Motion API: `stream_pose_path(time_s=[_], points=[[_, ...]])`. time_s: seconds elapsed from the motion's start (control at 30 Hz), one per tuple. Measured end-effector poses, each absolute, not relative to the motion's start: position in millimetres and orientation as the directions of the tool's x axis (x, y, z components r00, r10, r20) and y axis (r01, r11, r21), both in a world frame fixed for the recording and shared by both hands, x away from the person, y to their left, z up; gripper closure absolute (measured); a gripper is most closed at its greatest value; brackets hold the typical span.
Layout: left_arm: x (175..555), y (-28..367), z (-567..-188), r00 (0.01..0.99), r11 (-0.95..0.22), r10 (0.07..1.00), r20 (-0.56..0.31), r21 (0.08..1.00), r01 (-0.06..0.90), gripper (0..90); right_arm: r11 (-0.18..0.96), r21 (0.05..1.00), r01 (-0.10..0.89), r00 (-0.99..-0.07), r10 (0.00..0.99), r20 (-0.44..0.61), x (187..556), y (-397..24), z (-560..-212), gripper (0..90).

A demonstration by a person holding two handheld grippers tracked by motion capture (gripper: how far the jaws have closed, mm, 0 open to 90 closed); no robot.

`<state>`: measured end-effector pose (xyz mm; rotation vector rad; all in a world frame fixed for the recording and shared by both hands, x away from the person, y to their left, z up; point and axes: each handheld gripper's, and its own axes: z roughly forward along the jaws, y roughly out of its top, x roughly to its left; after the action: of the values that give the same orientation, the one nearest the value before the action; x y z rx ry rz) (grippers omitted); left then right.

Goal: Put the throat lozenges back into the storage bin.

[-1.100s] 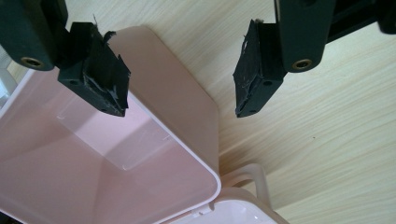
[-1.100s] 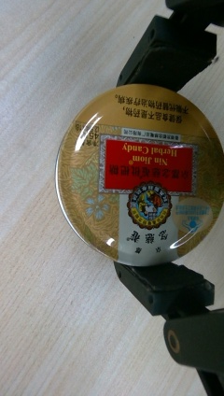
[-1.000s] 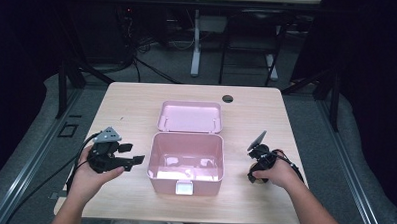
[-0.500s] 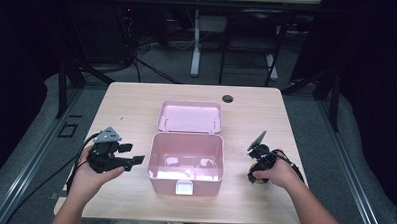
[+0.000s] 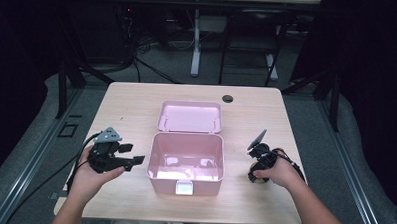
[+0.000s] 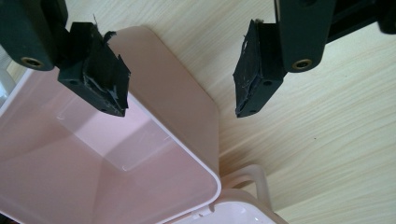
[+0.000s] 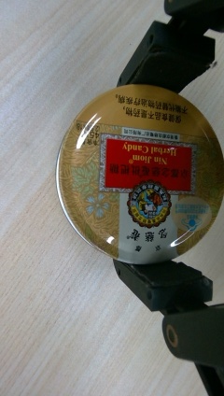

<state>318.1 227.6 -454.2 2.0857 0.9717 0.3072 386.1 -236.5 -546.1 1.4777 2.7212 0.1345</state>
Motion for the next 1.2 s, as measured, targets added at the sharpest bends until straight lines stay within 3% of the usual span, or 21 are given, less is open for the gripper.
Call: stream_pose_path(time_s=[1.2], points=[[318.0,228.6,-453.9,0.674,-0.384,0.731,-0.106,0.753,0.534,35.4,0.614,0.088,0.784,-0.616,0.788,-0.005,381.7,-223.6,-506.6,19.8]])
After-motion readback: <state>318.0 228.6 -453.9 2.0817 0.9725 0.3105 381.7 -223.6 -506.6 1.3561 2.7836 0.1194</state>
